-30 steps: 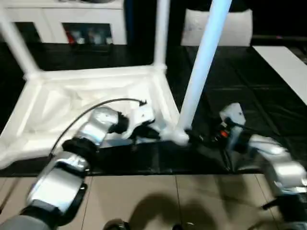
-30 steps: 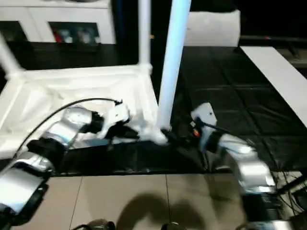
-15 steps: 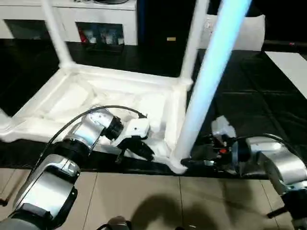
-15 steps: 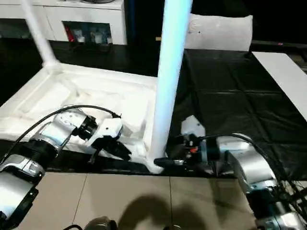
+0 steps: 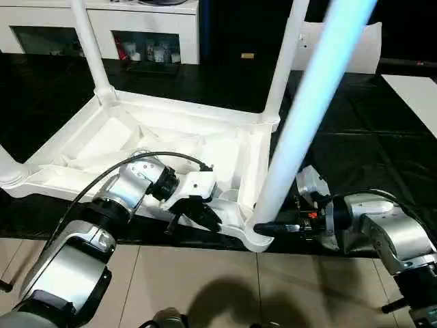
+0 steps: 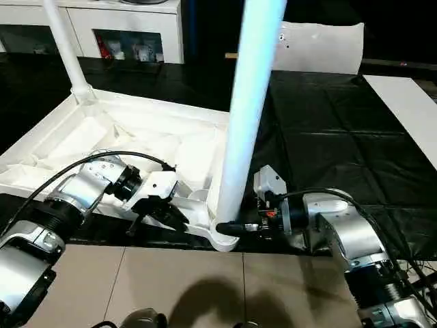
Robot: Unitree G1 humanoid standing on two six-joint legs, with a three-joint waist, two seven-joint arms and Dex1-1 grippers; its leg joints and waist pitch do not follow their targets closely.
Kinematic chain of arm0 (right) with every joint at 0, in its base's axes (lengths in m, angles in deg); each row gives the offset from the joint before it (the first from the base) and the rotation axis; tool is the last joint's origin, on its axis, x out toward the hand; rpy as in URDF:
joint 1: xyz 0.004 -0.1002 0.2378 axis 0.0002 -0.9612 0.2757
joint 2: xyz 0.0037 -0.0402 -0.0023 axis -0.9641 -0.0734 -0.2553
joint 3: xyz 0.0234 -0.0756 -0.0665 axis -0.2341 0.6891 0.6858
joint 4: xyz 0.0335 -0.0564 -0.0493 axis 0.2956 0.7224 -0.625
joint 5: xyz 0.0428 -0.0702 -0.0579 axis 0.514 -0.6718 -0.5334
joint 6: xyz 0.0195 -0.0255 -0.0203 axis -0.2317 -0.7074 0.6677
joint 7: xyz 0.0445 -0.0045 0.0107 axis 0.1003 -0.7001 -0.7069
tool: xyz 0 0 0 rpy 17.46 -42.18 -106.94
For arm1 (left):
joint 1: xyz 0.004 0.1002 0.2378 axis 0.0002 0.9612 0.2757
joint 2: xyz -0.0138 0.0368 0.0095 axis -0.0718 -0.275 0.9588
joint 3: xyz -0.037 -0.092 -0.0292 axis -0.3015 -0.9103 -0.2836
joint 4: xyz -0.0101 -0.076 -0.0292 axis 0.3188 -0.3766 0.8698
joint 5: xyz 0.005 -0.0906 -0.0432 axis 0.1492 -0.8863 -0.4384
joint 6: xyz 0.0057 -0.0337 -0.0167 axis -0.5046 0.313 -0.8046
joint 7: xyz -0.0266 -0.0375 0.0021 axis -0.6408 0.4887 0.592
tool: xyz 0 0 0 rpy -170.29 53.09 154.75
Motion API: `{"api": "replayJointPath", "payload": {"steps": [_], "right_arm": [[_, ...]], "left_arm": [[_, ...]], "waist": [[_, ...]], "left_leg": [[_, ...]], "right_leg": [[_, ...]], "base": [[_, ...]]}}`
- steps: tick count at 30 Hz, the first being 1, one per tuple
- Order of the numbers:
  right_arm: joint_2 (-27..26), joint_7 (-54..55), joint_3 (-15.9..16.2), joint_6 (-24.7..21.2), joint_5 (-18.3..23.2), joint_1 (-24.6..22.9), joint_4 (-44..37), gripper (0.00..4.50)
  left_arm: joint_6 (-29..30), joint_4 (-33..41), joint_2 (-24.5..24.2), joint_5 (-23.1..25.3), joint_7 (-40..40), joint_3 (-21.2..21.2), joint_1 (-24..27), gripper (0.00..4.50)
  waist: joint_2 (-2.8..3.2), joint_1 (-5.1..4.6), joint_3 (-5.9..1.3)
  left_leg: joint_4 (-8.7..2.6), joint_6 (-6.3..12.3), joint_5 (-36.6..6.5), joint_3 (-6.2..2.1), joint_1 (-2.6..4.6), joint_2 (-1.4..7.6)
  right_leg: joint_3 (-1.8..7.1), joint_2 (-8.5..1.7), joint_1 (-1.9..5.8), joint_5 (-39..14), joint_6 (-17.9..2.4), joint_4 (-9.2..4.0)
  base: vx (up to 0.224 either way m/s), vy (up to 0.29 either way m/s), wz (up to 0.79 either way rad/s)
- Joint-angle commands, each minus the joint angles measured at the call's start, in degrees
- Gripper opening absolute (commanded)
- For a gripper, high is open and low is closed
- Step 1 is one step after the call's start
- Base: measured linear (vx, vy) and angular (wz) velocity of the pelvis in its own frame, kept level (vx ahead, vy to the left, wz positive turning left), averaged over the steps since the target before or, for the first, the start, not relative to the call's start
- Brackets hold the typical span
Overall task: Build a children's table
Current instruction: Rotate leg to tighten, then rotate table base
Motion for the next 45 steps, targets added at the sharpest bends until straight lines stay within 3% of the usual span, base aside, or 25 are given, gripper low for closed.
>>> {"api": "replayJointPath", "payload": {"steps": [1, 5, 10, 13, 14, 15, 16, 17, 18, 19, 20, 21, 22, 23, 24, 26, 27, 29, 33, 34, 35, 36, 39, 42, 45], "right_arm": [[-0.97, 0.37, -0.30, -2.10, 2.51, -1.19, -2.59, 1.99], [-3.23, 5.12, -1.43, -4.95, 3.98, -3.77, -5.93, 1.97], [-8.55, 18.24, -2.00, -4.33, -1.64, -4.88, -6.08, 1.97], [-14.21, 29.31, -4.37, -6.17, -3.91, -3.15, -3.34, 1.94], [-18.27, 36.57, -6.55, -7.57, -4.44, -1.46, -1.25, 1.94], [-20.42, 40.68, -7.76, -8.35, -4.77, -0.32, 0.10, 1.94], [-21.66, 43.11, -8.47, -8.82, -4.99, 0.35, 0.86, 1.93], [-22.93, 45.49, -9.25, -8.94, -5.09, 1.14, 1.83, 1.93], [-24.13, 48.04, -9.98, -9.11, -5.22, 1.91, 2.66, 1.93], [-25.28, 50.72, -10.53, -9.49, -5.58, 2.88, 3.65, 1.93], [-25.68, 51.40, -10.74, -9.34, -5.64, 3.17, 3.95, 1.93], [-28.45, 55.77, -12.22, -8.45, -6.29, 5.01, 5.67, 1.93], [-29.55, 56.96, -12.75, -8.00, -6.49, 5.60, 5.96, 1.93], [-30.24, 57.40, -12.72, -6.68, -7.11, 5.83, 5.58, 2.49], [-30.38, 57.56, -12.49, -6.11, -7.62, 5.76, 5.19, 2.63], [-30.57, 57.72, -12.44, -6.32, -7.88, 5.39, 4.54, 2.75], [-30.64, 58.22, -12.59, -6.54, -8.02, 4.56, 3.44, 2.75], [-30.21, 57.90, -12.44, -6.38, -8.14, 3.74, 2.54, 2.88], [-28.26, 57.08, -12.91, -5.79, -7.89, 0.34, -1.91, 3.27], [-27.70, 56.68, -12.90, -5.88, -7.84, -0.58, -3.31, 3.40], [-27.12, 56.04, -12.97, -6.13, -7.57, -1.74, -5.14, 3.48], [-25.72, 54.59, -12.76, -6.73, -7.07, -4.10, -8.92, 3.59], [-24.04, 53.58, -12.69, -7.77, -6.75, -7.18, -13.46, 3.83], [-22.28, 52.29, -13.45, -9.47, -5.00, -10.85, -19.45, 4.03], [-21.17, 51.03, -12.80, -9.68, -3.95, -12.57, -23.03, 4.39]], "left_arm": [[0.50, 0.60, 0.96, 0.73, -0.96, 0.87, 0.20, 0.00], [2.94, -0.44, 2.43, 0.28, -5.46, -0.91, 0.17, 0.00], [7.65, -4.04, 5.74, 0.69, -16.46, -3.74, -1.84, 0.00], [9.53, -6.81, 8.34, 0.30, -23.68, -5.81, -3.65, 0.00], [10.80, -8.49, 9.88, 0.15, -28.65, -7.03, -4.98, 0.00], [11.61, -9.49, 10.68, 0.03, -31.75, -7.89, -5.80, 0.00], [12.12, -10.03, 11.13, -0.04, -33.64, -8.44, -6.26, 0.00], [12.48, -10.56, 11.52, -0.05, -35.24, -8.84, -6.74, 0.00], [12.53, -11.16, 11.93, 0.02, -37.45, -9.35, -7.27, 0.00], [12.75, -11.72, 12.37, -0.19, -39.42, -10.02, -7.87, 0.00], [12.68, -11.85, 12.46, -0.12, -39.85, -10.14, -8.02, 0.00], [12.20, -12.88, 13.13, 0.46, -42.60, -10.90, -9.02, 0.00], [11.90, -13.19, 13.25, 0.75, -42.68, -10.95, -9.30, 0.00], [10.80, -13.24, 13.04, 1.20, -41.58, -10.52, -9.29, 0.00], [9.89, -13.27, 12.85, 1.45, -40.90, -10.24, -9.19, 0.00], [8.84, -13.39, 12.57, 1.85, -40.05, -9.81, -9.02, 0.00], [6.82, -13.53, 12.08, 2.48, -39.28, -9.09, -8.78, 0.00], [5.90, -13.56, 11.69, 2.62, -38.59, -8.83, -8.59, 0.00], [2.79, -14.17, 10.56, 3.04, -38.12, -8.74, -8.41, 0.00], [2.50, -14.45, 10.41, 3.06, -38.52, -9.02, -8.47, 0.00], [2.08, -14.76, 10.20, 3.21, -39.08, -9.18, -8.56, 0.00], [1.02, -14.94, 9.62, 3.43, -39.23, -9.23, -8.57, 0.00], [-0.76, -15.68, 8.96, 4.01, -41.29, -9.42, -8.83, 0.00], [-2.06, -15.01, 8.81, 1.85, -38.54, -10.82, -8.47, 0.54], [-1.47, -13.97, 9.03, -0.40, -37.21, -12.50, -8.12, 0.85]], "waist": [[-0.23, -0.74, -3.82], [-0.13, -0.98, -3.11], [-0.13, -2.01, -2.27], [0.40, -4.00, -1.80], [0.73, -4.74, -1.88], [1.66, -5.78, -1.49], [2.40, -6.13, -1.29], [2.73, -6.48, -1.15], [3.30, -4.79, -0.95], [2.67, -5.08, -0.65], [-0.42, -6.18, -1.08], [-1.64, -5.39, -1.06], [-0.80, -4.68, -1.30], [-0.47, -4.20, -1.43], [1.35, -4.62, -1.70], [1.81, -5.42, -2.03], [1.57, -5.58, -1.73], [1.38, -5.43, -1.68], [1.36, -5.14, -2.25], [1.40, -5.09, -2.53], [1.40, -5.09, -2.53], [1.33, -5.03, -2.72], [1.25, -5.04, -2.39], [0.89, -5.03, -2.08], [1.13, -4.86, -2.23]], "left_leg": [[-4.34, 1.73, -16.76, -0.95, 1.11, 2.56], [-4.56, 1.19, -19.75, -1.04, 1.50, 2.42], [-4.42, -0.32, -23.58, -1.62, 1.99, 1.64], [-4.48, -1.13, -28.48, -2.51, 2.66, 1.37], [-5.12, -1.19, -29.43, -3.06, 1.96, 1.77], [-6.03, -1.35, -33.75, -3.80, 1.62, 2.45], [-6.76, -1.50, -37.43, -4.11, 1.61, 3.16], [-8.07, -1.92, -41.66, -4.54, 0.89, 4.23], [-13.09, -2.81, -50.47, -3.37, -1.66, 5.71], [-13.00, -3.50, -49.55, -2.67, 0.17, 4.79], [-5.16, -4.76, -37.40, -3.00, 3.70, 0.81], [1.02, -0.58, -17.65, -2.07, 3.55, -1.87], [0.12, 0.71, -10.66, -3.01, 1.53, -1.23], [-2.50, 1.08, -6.06, -3.43, -1.09, -0.45], [-5.74, -0.26, -10.48, -3.87, -1.01, 1.50], [-6.21, -1.09, -17.85, -3.70, -0.21, 2.28], [-6.42, -0.93, -19.54, -3.69, -0.56, 2.12], [-6.20, -0.11, -22.41, -3.08, -0.06, 1.78], [-5.76, 2.98, -13.21, -2.52, -0.86, 1.79], [-5.35, 4.56, -9.75, -2.29, -0.86, 1.83], [-5.35, 4.56, -9.75, -2.29, -0.86, 1.83], [-5.01, 6.57, -7.09, -2.17, -0.81, 1.89], [-5.11, 7.75, -7.80, -2.07, -0.90, 1.98], [-5.47, 5.66, -12.81, -1.80, -0.66, 1.97], [-5.59, 4.61, -13.65, -1.83, -0.64, 2.13]], "right_leg": [[2.80, -4.33, 2.30, -23.48, -9.76, -5.55], [2.77, -4.27, 1.77, -27.93, -8.58, -6.24], [1.96, -4.43, 1.00, -39.87, -3.96, -7.88], [-0.20, -4.34, 1.21, -44.07, -1.41, -9.64], [-1.29, -4.32, 2.48, -41.35, -0.96, -9.62], [-2.86, -4.01, 3.35, -38.47, -0.54, -9.64], [-3.25, -3.58, 3.74, -36.10, -0.62, -9.05], [-3.27, -3.40, 4.66, -31.81, -1.35, -7.00], [-0.93, -1.64, 5.77, -10.02, -3.57, 3.15], [0.44, -1.70, 3.98, -11.80, -3.73, 2.85], [2.05, -6.31, -0.03, -37.76, -4.75, -6.33], [2.38, -8.58, -0.72, -55.86, -1.37, -10.82], [3.22, -9.95, 1.92, -55.25, -1.44, -9.93], [3.08, -9.10, 4.18, -49.31, -1.61, -8.11], [1.45, -5.13, 3.02, -30.98, -4.58, -6.48], [1.73, -4.27, 2.45, -16.93, -9.30, -5.19], [1.65, -4.13, 2.78, -16.00, -10.02, -5.08], [1.88, -4.59, 2.54, -18.65, -10.56, -5.63], [2.05, -4.83, 3.24, -10.16, -11.70, -5.10], [1.98, -4.60, 3.24, -3.70, -13.15, -4.50], [1.98, -4.60, 3.24, -3.70, -13.15, -4.50], [1.90, -4.50, 3.28, 1.42, -14.18, -4.02], [1.79, -4.59, 3.30, 0.65, -14.24, -4.25], [1.98, -4.79, 3.24, -11.22, -12.53, -5.42], [2.07, -4.72, 3.05, -12.25, -12.01, -5.47]], "base": [[0.000, 0.000, 0.00], [0.000, 0.000, 0.00], [0.000, 0.000, 0.00], [-0.037, 0.021, -0.04], [-0.054, 0.046, -0.10], [-0.047, 0.069, -0.16], [-0.065, 0.075, -0.12], [-0.065, 0.075, -0.12], [-0.100, 0.055, -0.01], [0.000, 0.000, 0.00], [0.000, 0.000, 0.00], [0.032, -0.064, -0.05], [0.039, -0.040, -0.26], [0.039, -0.040, -0.26], [0.069, -0.021, -0.21], [0.000, 0.000, 0.00], [0.000, 0.000, 0.00], [0.000, 0.000, 0.00], [0.000, 0.000, 0.00], [0.000, 0.000, 0.00], [0.000, 0.000, 0.00], [0.000, 0.000, 0.00], [0.000, 0.000, 0.00], [0.000, 0.000, 0.00], [0.000, 0.000, 0.00]]}}
